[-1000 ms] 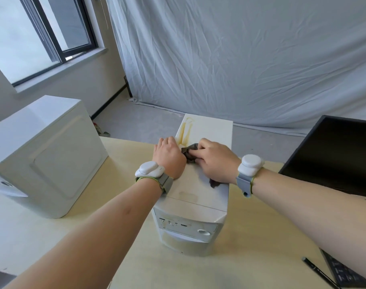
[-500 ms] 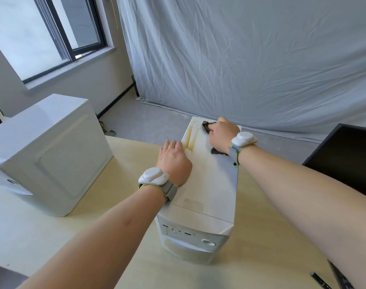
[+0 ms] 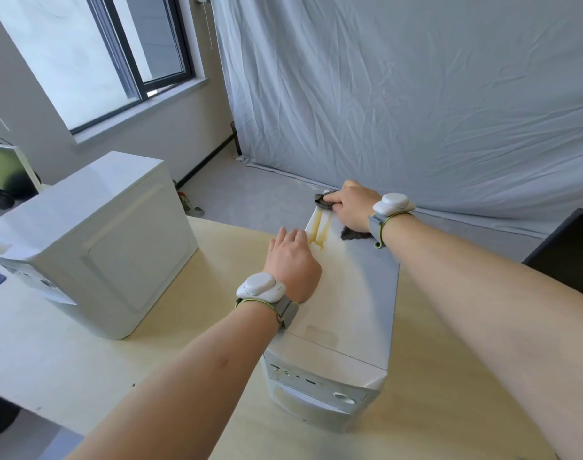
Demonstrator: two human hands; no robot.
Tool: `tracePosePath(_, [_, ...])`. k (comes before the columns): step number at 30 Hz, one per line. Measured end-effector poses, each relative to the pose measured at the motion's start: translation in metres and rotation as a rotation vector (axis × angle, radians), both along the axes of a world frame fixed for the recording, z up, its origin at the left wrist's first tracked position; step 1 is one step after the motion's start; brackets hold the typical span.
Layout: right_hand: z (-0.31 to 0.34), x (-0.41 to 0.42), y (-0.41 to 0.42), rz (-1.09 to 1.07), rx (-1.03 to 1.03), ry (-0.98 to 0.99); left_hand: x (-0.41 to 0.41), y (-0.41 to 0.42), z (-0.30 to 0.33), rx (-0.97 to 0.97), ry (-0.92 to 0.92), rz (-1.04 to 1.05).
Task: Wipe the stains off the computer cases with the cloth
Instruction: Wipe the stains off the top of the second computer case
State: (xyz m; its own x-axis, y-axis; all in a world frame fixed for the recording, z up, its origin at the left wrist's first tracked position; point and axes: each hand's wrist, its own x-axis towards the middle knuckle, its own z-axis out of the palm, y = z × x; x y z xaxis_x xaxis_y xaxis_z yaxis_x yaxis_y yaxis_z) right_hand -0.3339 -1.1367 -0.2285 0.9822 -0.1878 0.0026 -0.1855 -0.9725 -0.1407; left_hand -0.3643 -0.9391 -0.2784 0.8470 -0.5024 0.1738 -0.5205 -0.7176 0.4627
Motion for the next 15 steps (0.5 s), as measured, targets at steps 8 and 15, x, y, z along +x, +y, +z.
tracePosePath(8, [-0.009, -0.084, 0.024, 0.042, 0.102, -0.042, -0.001, 0.001, 0.001, -0.002, 0.014, -0.002])
tracePosePath(15, [0.017, -0.136, 0.042, 0.026, 0.838, 0.051, -0.002, 0.003, 0.007, 0.028, 0.025, -0.016])
